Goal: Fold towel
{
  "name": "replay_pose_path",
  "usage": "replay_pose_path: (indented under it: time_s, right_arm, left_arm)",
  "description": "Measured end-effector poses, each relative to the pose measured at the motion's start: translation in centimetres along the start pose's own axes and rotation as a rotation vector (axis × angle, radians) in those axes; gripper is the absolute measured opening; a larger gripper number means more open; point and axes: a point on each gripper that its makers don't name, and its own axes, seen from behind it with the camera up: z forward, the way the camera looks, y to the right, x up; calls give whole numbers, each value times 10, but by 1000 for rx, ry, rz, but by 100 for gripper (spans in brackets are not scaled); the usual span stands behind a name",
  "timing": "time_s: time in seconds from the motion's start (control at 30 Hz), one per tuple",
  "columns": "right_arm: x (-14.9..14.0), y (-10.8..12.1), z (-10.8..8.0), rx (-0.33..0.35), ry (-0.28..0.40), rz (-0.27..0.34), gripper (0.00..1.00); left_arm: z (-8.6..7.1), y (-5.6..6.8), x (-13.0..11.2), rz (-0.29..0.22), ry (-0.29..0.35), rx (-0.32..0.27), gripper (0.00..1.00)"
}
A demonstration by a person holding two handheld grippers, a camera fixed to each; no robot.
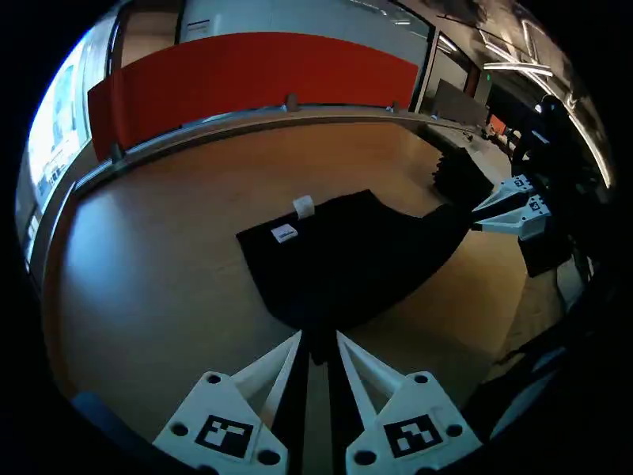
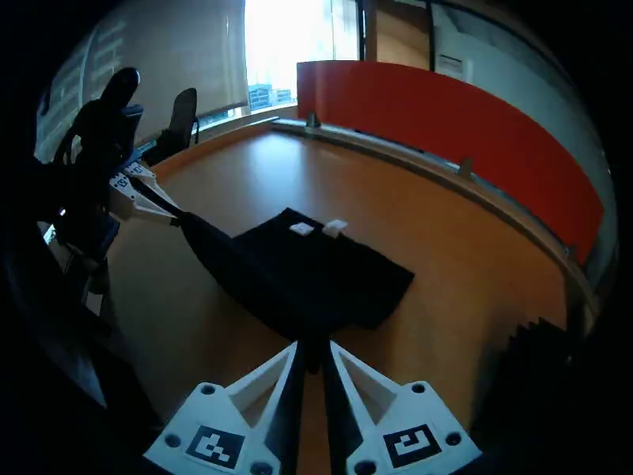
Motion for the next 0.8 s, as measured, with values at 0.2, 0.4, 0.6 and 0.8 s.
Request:
replay_pose_path:
  time_s: [0.2, 0.4, 0.6, 0.8]
  right_arm:
    - [5, -4, -12, 4, 2, -9, 14]
    - [8, -8, -20, 11, 1, -13, 14]
    - [11, -11, -25, 16, 0, -18, 14]
    - [10, -13, -26, 23, -4, -13, 14]
  left_arm:
    - [-11, 3, 5, 5, 11, 4, 15]
    - [-20, 7, 7, 9, 10, 0, 15]
    - [-26, 11, 5, 5, 6, -6, 15]
    - [-29, 14, 3, 4, 2, -4, 15]
